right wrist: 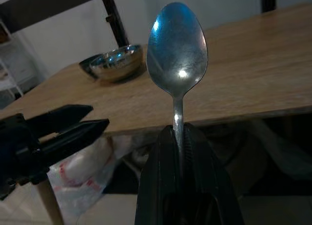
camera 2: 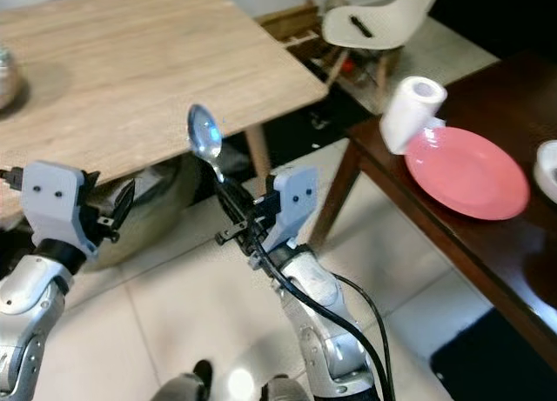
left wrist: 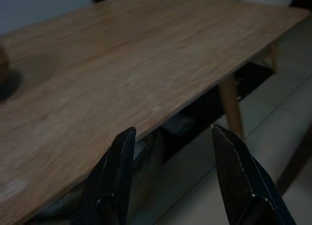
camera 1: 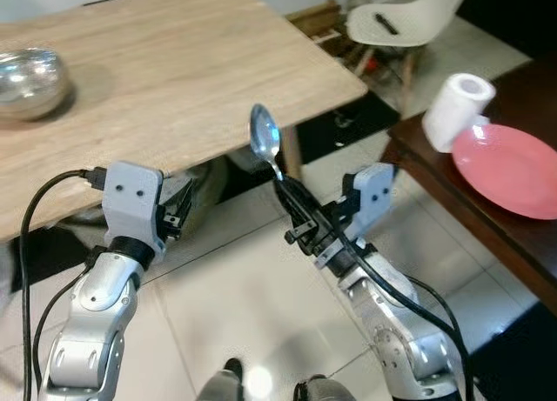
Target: Setting the table
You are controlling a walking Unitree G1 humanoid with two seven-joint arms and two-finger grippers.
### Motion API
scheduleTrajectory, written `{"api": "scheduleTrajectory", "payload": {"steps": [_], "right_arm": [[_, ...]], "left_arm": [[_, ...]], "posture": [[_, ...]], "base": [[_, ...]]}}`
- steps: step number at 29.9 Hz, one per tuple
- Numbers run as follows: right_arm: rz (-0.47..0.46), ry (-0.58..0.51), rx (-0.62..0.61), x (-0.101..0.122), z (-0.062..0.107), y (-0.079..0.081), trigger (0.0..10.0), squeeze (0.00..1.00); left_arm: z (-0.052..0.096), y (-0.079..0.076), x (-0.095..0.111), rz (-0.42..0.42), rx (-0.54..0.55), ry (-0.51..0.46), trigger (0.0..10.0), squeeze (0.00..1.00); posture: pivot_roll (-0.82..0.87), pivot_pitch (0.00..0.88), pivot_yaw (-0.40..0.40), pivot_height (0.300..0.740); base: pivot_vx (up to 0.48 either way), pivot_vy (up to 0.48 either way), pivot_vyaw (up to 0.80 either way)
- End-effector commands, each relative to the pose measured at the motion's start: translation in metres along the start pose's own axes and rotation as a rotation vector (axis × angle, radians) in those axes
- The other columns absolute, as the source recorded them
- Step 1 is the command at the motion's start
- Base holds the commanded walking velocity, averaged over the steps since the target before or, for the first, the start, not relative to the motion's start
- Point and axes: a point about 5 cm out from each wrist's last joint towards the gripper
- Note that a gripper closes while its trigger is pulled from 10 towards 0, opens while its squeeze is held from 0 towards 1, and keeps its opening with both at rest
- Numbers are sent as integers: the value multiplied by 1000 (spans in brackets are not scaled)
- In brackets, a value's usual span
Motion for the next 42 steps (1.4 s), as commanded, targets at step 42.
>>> {"api": "scheduleTrajectory", "payload": {"steps": [42], "right_arm": [[-38, -50, -247, 5, -1, -29, 10000, 0]], "left_arm": [[-14, -3, -6, -43, 43, 42, 10000, 0]], "posture": [[-58, 111, 40, 740]], "base": [[207, 0, 453]]}}
Point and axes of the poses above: a point about 5 cm out from each wrist's last joint towards the gripper, its own z axis pointing back from the gripper into the wrist, its own x axis along the axis of the wrist's last joint, y = z × x, and after that the axes turned 1 degree about z, right-handed
